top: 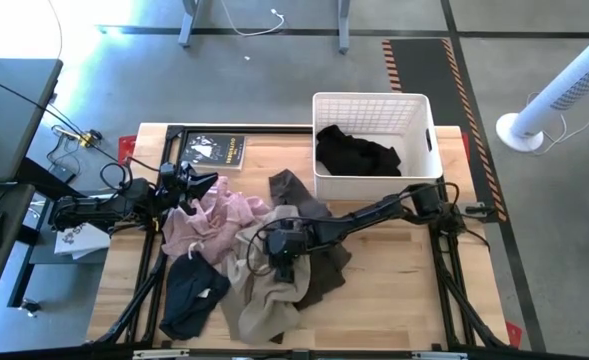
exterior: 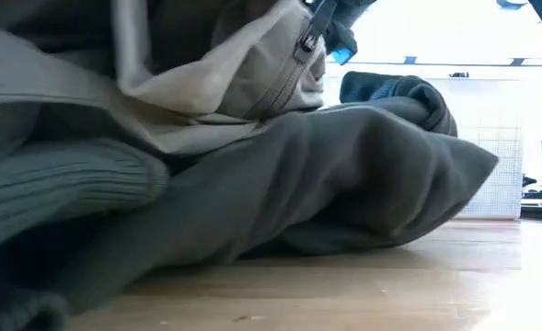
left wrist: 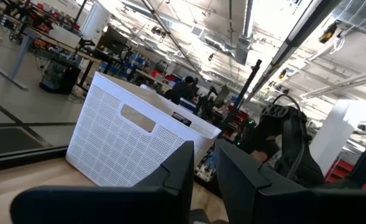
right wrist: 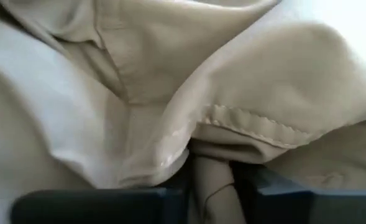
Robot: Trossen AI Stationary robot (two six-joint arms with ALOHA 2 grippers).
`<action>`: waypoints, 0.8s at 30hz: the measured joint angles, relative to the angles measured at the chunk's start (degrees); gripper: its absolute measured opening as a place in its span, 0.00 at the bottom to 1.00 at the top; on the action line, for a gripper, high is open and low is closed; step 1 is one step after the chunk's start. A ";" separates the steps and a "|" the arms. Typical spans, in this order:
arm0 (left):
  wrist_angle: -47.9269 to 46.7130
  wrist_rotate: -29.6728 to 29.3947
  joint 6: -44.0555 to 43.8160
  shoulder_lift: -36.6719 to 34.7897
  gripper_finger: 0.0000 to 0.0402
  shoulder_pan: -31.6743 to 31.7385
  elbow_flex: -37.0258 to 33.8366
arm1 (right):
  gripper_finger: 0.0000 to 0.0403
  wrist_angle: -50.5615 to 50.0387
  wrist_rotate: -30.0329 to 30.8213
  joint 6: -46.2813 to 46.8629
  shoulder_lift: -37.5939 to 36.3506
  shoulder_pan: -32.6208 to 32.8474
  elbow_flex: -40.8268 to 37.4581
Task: Sort clothes
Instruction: Put the black shorts into the laundry bin
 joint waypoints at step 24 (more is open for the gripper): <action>-0.02 0.09 0.00 -0.01 0.15 0.02 -0.02 | 0.27 20.62 18.66 -1.96 -7.23 -6.19 0.25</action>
